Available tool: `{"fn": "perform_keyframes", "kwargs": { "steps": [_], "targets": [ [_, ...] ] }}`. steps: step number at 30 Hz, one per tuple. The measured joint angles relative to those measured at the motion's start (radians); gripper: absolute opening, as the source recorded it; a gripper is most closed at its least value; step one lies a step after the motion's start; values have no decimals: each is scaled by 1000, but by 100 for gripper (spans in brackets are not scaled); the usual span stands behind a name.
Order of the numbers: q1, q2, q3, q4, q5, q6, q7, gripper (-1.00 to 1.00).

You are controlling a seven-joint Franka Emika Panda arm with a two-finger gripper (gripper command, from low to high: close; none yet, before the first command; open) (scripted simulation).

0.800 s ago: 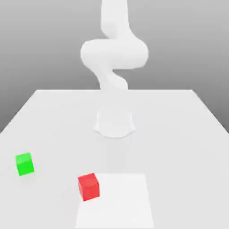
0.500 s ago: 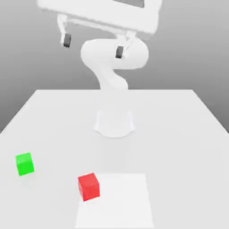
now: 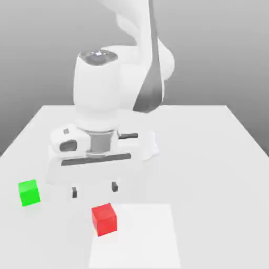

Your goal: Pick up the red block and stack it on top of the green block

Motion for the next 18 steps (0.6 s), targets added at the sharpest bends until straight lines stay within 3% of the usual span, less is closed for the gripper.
{"fn": "perform_keyframes", "kwargs": {
  "steps": [11,12,18],
  "targets": [
    [-21,230,37,20,84,198,-77,0],
    [-19,247,36,21,85,211,-78,-100],
    [-21,256,38,21,83,217,-77,-100]
  ]
}}
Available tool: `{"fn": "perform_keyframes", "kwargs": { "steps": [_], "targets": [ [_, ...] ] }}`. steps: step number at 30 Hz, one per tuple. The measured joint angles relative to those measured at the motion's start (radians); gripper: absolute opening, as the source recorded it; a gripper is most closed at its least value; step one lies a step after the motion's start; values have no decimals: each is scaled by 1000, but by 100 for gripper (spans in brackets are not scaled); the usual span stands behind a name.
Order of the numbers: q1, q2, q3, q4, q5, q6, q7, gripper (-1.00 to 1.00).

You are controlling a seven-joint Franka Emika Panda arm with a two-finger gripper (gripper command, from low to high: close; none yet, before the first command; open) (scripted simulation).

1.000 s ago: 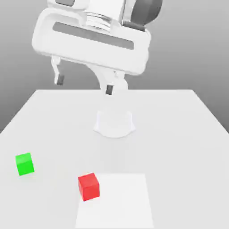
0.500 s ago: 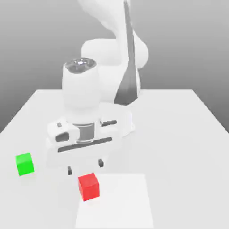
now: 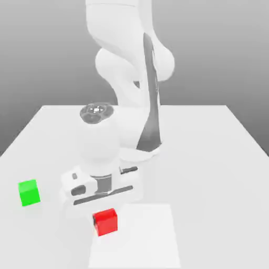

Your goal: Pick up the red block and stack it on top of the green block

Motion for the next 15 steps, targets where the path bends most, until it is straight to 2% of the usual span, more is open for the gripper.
{"fn": "perform_keyframes", "kwargs": {
  "steps": [12,15],
  "targets": [
    [-2,-225,-9,-32,-38,-192,27,-100],
    [-82,-248,-48,-30,-59,-222,8,-100]
  ]
}}
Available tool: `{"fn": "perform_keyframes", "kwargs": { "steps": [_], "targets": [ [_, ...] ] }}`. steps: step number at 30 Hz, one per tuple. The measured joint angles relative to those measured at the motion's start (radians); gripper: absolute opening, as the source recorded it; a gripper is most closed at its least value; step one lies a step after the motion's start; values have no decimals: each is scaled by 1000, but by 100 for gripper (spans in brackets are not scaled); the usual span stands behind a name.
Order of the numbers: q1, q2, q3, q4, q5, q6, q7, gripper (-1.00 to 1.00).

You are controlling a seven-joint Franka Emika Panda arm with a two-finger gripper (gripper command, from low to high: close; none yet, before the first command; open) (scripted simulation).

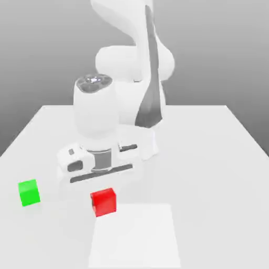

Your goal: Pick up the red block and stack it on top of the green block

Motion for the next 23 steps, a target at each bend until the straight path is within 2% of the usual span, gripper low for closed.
{"fn": "perform_keyframes", "kwargs": {
  "steps": [13,19,20,23],
  "targets": [
    [-357,-76,-177,33,-25,-106,-186,-100],
    [-386,93,-147,44,90,48,-287,-100],
    [-392,121,-137,45,113,75,-303,100],
    [-392,121,-137,45,113,75,-303,100]
  ]
}}
